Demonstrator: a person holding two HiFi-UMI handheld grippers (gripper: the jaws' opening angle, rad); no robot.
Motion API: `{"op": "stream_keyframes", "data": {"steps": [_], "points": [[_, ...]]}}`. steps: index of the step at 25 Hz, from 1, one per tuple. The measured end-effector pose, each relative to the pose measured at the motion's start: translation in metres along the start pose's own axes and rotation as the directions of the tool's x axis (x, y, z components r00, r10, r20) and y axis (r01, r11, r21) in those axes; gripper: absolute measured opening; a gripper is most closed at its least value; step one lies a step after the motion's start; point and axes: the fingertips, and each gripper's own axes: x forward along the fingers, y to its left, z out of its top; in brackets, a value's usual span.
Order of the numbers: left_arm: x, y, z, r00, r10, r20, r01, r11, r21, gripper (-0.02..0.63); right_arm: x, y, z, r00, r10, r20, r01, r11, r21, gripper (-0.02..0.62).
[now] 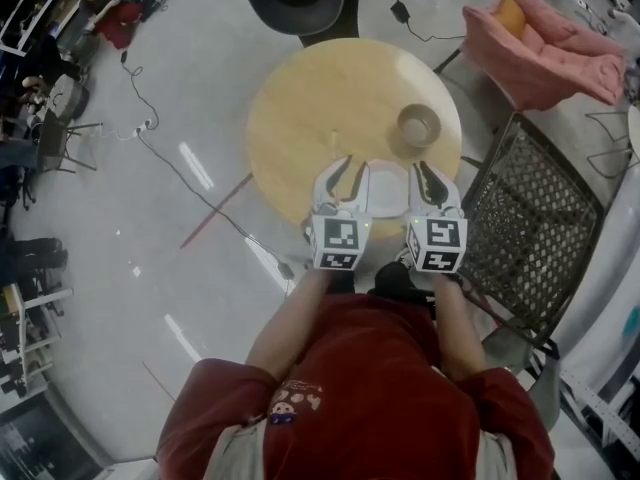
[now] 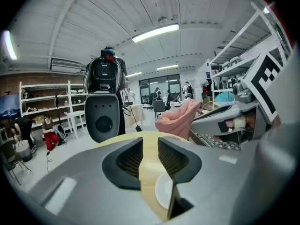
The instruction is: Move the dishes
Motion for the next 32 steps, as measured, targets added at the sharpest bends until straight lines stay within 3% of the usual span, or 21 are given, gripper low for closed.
{"op": "stream_keyframes", "data": {"steps": [6,16,24,29,32], "points": [[0.01,-0.013,-0.037,0.995,-0.027,-0.1,0.025,0.999,-0.024,0.144,0.008,-0.001,-0.046,0.991,0.034,-0.131,-0.033,0.999,0.014,0.108],[0.025,-0.022,-0.094,0.962,-0.071,-0.263,0.06,0.997,-0.048,0.201,0.026,0.0,-0.104,0.951,0.069,-0.302,-0.054,0.997,0.059,0.141],[0.031,-0.03,-0.134,0.921,-0.116,-0.372,0.09,0.992,-0.085,0.225,0.037,-0.004,-0.143,0.908,0.078,-0.412,-0.041,0.994,0.099,0.15],[0.033,-0.035,-0.166,0.876,-0.138,-0.461,0.099,0.989,-0.107,0.235,0.04,-0.006,-0.165,0.877,0.077,-0.475,-0.024,0.993,0.117,0.152],[0.033,-0.038,-0.175,0.861,-0.152,-0.486,0.108,0.987,-0.118,0.235,0.039,-0.008,-0.175,0.863,0.073,-0.5,-0.012,0.992,0.123,0.152]]}}
